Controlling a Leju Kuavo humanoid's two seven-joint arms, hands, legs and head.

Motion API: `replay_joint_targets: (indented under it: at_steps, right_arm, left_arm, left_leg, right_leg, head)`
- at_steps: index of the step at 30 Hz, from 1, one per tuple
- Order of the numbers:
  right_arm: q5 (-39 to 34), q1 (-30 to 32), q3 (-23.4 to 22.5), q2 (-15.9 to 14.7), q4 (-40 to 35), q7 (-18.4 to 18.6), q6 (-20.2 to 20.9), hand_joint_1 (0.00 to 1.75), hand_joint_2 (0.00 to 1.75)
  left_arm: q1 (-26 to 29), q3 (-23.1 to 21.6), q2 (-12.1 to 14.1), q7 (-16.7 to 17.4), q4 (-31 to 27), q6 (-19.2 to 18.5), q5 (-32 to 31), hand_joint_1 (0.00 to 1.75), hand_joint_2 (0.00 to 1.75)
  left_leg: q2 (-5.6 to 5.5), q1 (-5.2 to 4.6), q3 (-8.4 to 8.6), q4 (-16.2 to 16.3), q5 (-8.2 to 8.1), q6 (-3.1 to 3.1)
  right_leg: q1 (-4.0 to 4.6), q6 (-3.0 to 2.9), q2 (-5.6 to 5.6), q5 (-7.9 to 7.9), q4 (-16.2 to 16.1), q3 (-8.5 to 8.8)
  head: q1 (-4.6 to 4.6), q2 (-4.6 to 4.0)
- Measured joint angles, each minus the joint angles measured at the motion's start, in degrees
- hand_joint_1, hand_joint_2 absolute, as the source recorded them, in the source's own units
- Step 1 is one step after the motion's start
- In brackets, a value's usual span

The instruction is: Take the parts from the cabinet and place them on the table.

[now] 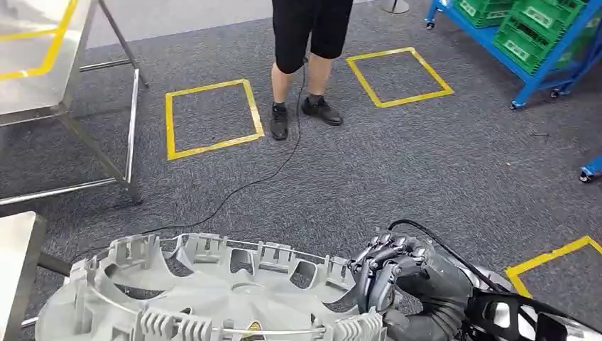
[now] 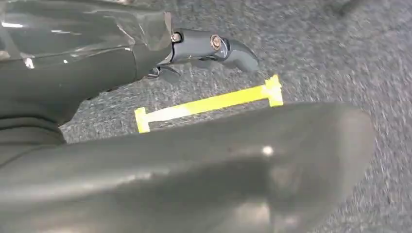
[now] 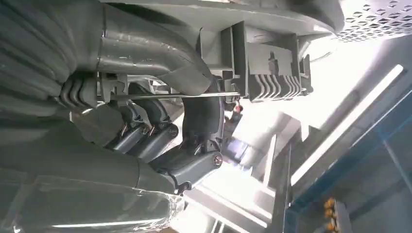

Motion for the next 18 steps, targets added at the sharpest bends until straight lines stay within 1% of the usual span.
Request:
replay_joint_targets:
  at_steps: [1,2,3,4,5,6,7,8,9,10,11,12,13,14,15,16,17,18]
  right_arm:
    - [-0.02,-0.06,0.04,-0.07,0.02,0.07,0.0,1.75,1.75]
    - [-0.19,-0.01,0.11,-0.11,-0.02,0.06,0.0,1.75,1.75]
    - [-0.22,0.05,0.11,-0.22,0.0,0.07,-0.04,1.75,1.75]
    - [-0.26,0.16,0.09,-0.35,0.02,0.07,-0.15,1.75,1.75]
    - [-0.26,0.2,0.11,-0.39,0.02,0.07,-0.18,1.75,1.75]
    - [-0.26,0.4,0.11,-0.48,0.02,0.07,-0.17,1.75,1.75]
    - [-0.26,0.57,0.09,-0.59,0.02,0.07,-0.17,1.75,1.75]
    - [-0.26,0.61,0.06,-0.7,0.02,0.04,-0.17,1.75,1.75]
    - [-0.24,0.62,0.04,-0.79,0.02,0.0,-0.17,1.75,1.75]
    - [-0.22,0.63,0.02,-0.81,0.02,-0.02,-0.17,1.75,1.75]
    - [-0.11,0.78,0.0,-0.79,0.09,-0.15,-0.18,1.75,1.75]
    - [-0.15,1.05,-0.15,-0.79,-0.2,-0.48,-0.17,1.75,1.75]
    - [0.0,1.09,-0.31,-0.81,-0.31,-0.46,-0.15,1.75,1.75]
    - [0.0,1.0,-0.44,-0.79,-0.28,-0.53,-0.09,1.75,1.75]
    - [-0.05,0.99,-0.53,-0.76,-0.28,-0.68,0.0,1.75,1.75]
    - [-0.07,1.04,-0.61,-0.79,-0.31,-0.88,0.09,1.75,1.75]
    - [-0.11,1.26,-0.66,-0.76,-0.33,-1.15,0.15,1.75,1.75]
    - [-0.19,1.39,-0.79,-0.76,-0.37,-1.46,0.17,1.75,1.75]
  left_arm:
    - [0.17,-0.02,-0.11,0.02,0.04,0.0,0.07,0.0,0.0]
    - [0.01,-0.02,-0.11,0.02,0.07,0.0,0.11,0.0,0.0]
    - [-0.2,-0.02,-0.13,0.0,0.13,-0.02,0.09,0.0,0.0]
    - [-0.32,-0.02,-0.2,0.0,0.22,-0.11,0.0,0.0,0.0]
    - [-0.31,-0.02,-0.24,-0.04,0.3,-0.15,-0.02,0.0,0.0]
    - [-0.26,-0.02,-0.24,-0.07,0.42,-0.15,-0.24,0.0,0.0]
    - [-0.25,-0.02,-0.24,-0.2,0.48,-0.13,-0.63,0.0,0.0]
    - [-0.24,-0.02,-0.26,-0.22,0.55,-0.13,-0.72,0.0,0.0]
    - [-0.24,-0.02,-0.26,-0.31,0.66,-0.07,-0.96,0.0,0.0]
    - [-0.23,-0.02,-0.26,-0.35,0.72,0.0,-1.16,0.0,0.0]
    - [-0.18,-0.02,-0.17,-0.39,0.74,0.17,-1.33,0.0,0.0]
    - [-0.23,-0.02,-0.17,-0.48,0.77,0.28,-1.44,0.0,0.0]
    - [-0.14,-0.02,-0.31,-0.57,0.83,0.42,-1.58,0.0,0.0]
    - [0.14,0.02,-0.33,-0.57,0.87,0.5,-1.73,0.0,0.0]
    - [0.37,0.02,-0.3,-0.57,0.87,0.57,-1.73,0.0,0.0]
    - [0.55,0.02,-0.33,-0.57,0.9,0.59,-1.73,0.0,0.0]
    - [0.48,0.0,-0.33,-0.57,0.9,0.61,-1.71,0.0,0.0]
    - [0.27,0.0,-0.29,-0.57,0.9,0.63,-1.71,0.0,0.0]
  left_leg:
    - [-0.73,0.3,0.41,-0.76,0.43,-0.07]
    - [-1.2,0.6,0.72,-1.08,0.7,0.32]
    - [-2.1,0.69,0.71,-1.12,0.7,0.39]
    - [-2.94,0.68,0.69,-1.12,0.69,0.39]
    - [-3.75,0.67,0.65,-1.09,0.67,0.38]
    - [-4.77,0.72,0.65,-1.03,0.63,0.32]
    - [-5.79,0.84,0.69,-0.91,0.53,0.17]
    - [-6.72,1.06,0.7,-0.62,0.39,-0.05]
    - [-7.64,1.32,0.69,-0.14,0.1,-0.48]
    - [-8.31,1.5,0.53,0.47,-0.24,-0.99]
    - [-8.87,1.27,0.21,0.86,-0.55,-1.52]
    - [-9.43,1.38,-0.07,1.34,-0.8,-1.83]
    - [-9.68,1.54,-0.32,1.32,-0.75,-2.04]
    - [-10.21,1.79,-0.54,1.09,-0.59,-2.5]
    - [-10.64,1.87,-0.94,1.14,-0.66,-2.62]
    - [-8.71,1.79,-1.25,2.09,-1.13,-2.85]
    - [-5.76,1.61,-2.23,4.03,-2.47,-3.04]
    - [-3.66,1.74,-4.49,8.39,-4.9,-3.25]
  right_leg:
    - [-0.37,0.11,2.76,-0.41,0.98,-0.21]
    - [-0.68,-0.1,5.74,-1.85,3.95,-1.52]
    - [-0.88,-0.26,7.33,-3.52,8.45,-3.79]
    - [-1.17,-0.24,7.84,-4.98,12.95,-6.31]
    - [-1.4,-0.02,7.95,-5.87,16.42,-8.41]
    - [-1.71,0.57,7.94,-5.77,18.0,-9.77]
    - [-2.1,1.46,7.95,-4.38,16.17,-9.38]
    - [-2.49,2.51,8.05,-1.98,11.87,-7.73]
    - [-2.9,3.49,8.53,0.72,6.07,-5.13]
    - [-3.43,4.03,10.07,2.4,1.5,-3.23]
    - [-2.92,3.31,11.36,2.13,2.47,-3.59]
    - [-2.93,2.38,11.47,2.26,2.07,-3.13]
    - [-2.79,1.95,11.05,2.16,2.04,-3.24]
    - [-2.44,1.4,10.6,2.13,2.09,-3.24]
    - [-2.77,0.92,9.91,2.3,1.94,-3.09]
    - [-2.79,0.58,9.38,2.34,1.83,-2.96]
    - [-2.63,0.22,8.86,2.12,1.83,-2.79]
    - [-2.32,-0.02,8.15,1.99,1.84,-2.69]
  head:
    - [0.18,0.0]
    - [0.22,0.0]
    - [0.5,0.0]
    - [0.57,0.0]
    - [0.53,0.0]
    - [0.55,0.0]
    - [0.55,0.0]
    - [0.55,0.0]
    - [0.55,0.0]
    - [0.57,0.0]
    - [0.87,0.0]
    - [0.72,0.0]
    - [0.76,0.0]
    - [0.85,0.0]
    - [0.83,0.0]
    - [0.74,0.0]
    - [0.33,0.0]
    - [0.22,0.0]
